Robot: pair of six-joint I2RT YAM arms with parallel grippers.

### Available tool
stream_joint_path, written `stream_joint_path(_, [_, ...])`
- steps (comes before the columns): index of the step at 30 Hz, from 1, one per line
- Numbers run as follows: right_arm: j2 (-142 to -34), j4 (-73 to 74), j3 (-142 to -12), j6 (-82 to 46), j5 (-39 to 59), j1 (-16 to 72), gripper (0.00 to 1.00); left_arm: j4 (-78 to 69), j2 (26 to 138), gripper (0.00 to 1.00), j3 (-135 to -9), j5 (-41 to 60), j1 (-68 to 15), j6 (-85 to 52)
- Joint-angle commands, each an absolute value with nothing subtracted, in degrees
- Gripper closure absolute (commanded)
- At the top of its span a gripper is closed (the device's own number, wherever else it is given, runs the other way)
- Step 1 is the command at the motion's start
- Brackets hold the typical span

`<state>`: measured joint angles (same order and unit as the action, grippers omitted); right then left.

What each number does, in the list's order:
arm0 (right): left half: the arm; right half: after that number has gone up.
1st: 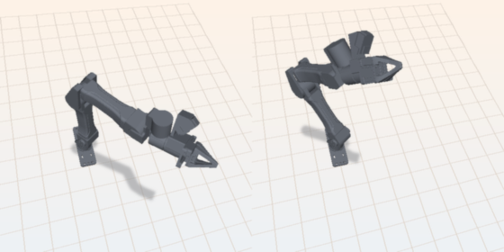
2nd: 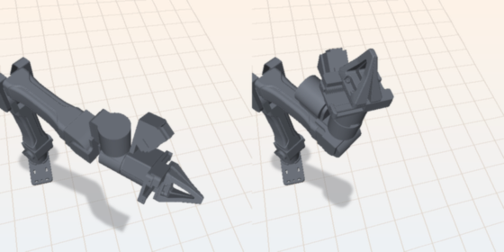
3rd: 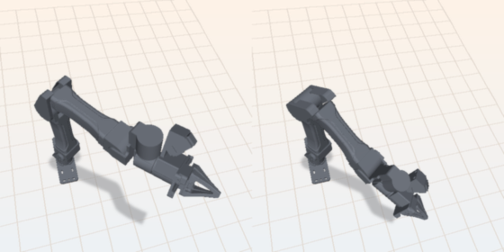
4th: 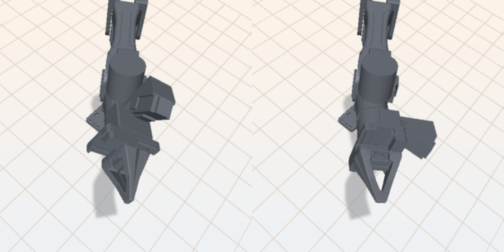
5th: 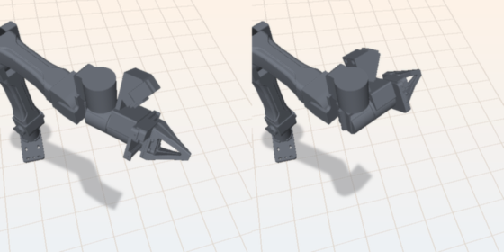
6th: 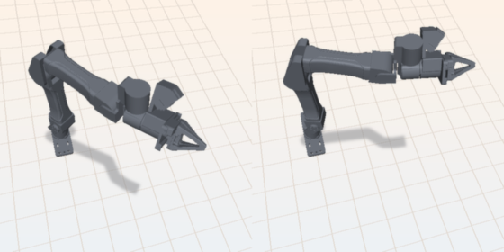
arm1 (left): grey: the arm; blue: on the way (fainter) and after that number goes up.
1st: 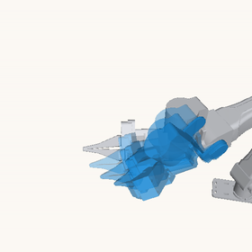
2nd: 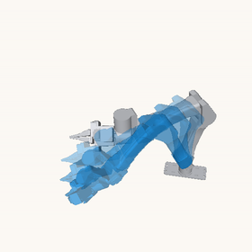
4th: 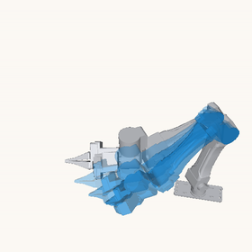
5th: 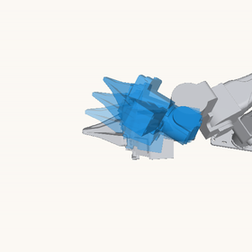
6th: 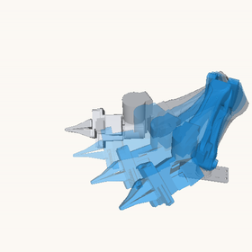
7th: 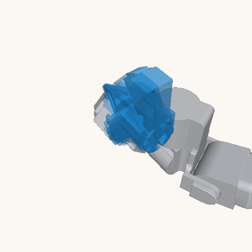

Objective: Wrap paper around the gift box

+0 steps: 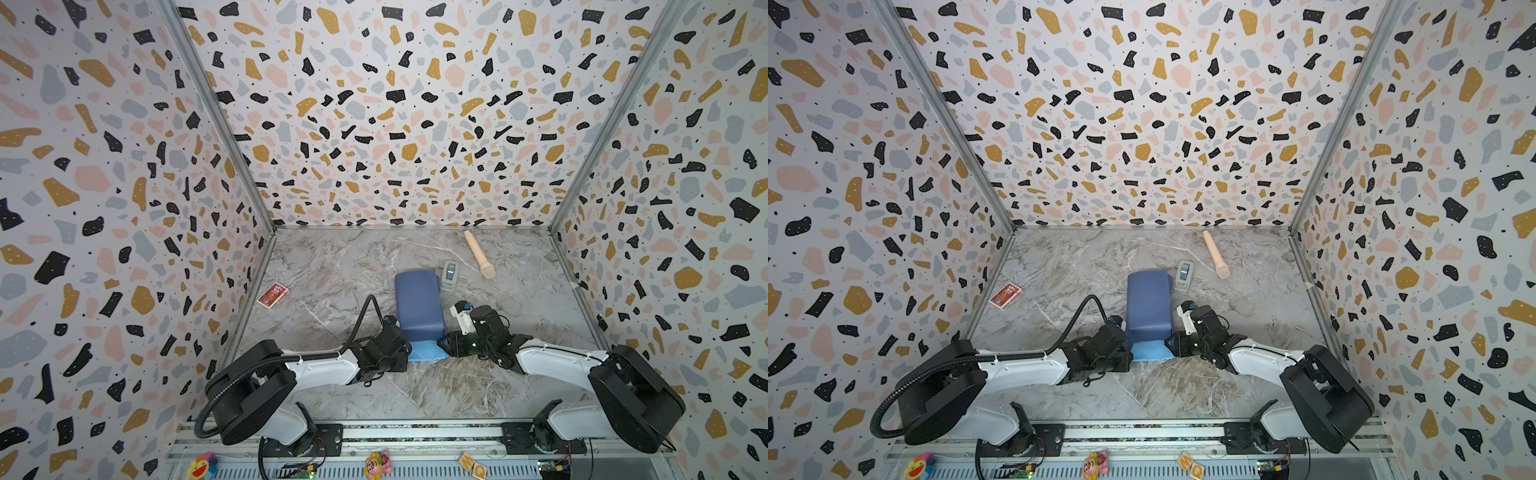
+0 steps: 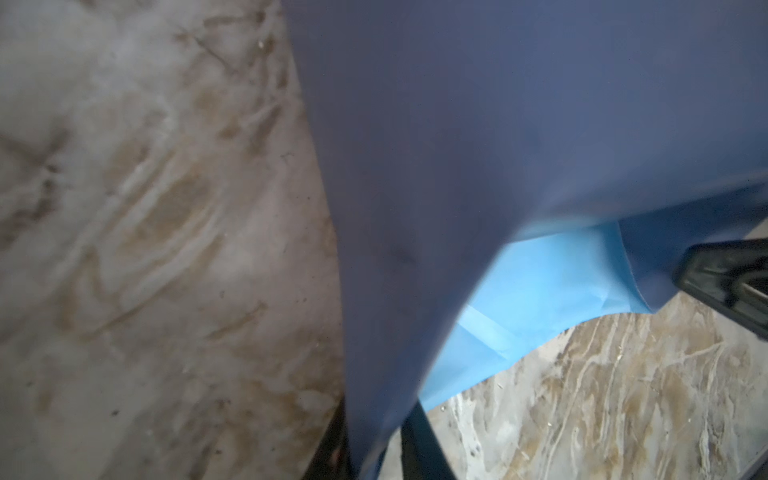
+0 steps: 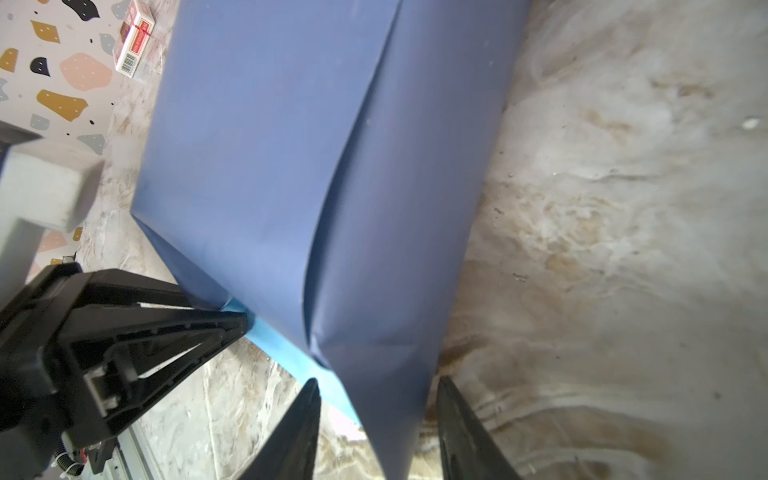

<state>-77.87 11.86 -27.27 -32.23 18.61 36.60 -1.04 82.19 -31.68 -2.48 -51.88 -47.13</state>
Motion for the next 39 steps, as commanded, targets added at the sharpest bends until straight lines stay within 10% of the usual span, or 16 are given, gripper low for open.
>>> stream_joint_path(1, [-75.9, 10.3, -27.0, -31.3, 18.1, 36.5, 0.53, 1.6, 78.5, 0.67, -29.7, -1.5, -51.8, -44.7])
stream_joint_path(11, [-78.8, 12.1, -28.2, -32.5, 16.4, 38.5, 0.49, 3.8, 72.9, 0.41, -32.0, -1.3, -48.3, -37.0])
stream_joint_path(39, [-87.1, 11.7, -32.9, -30.6, 5.2, 39.1, 0.67, 0.3, 88.0, 0.84, -38.3, -8.7, -47.1, -37.1])
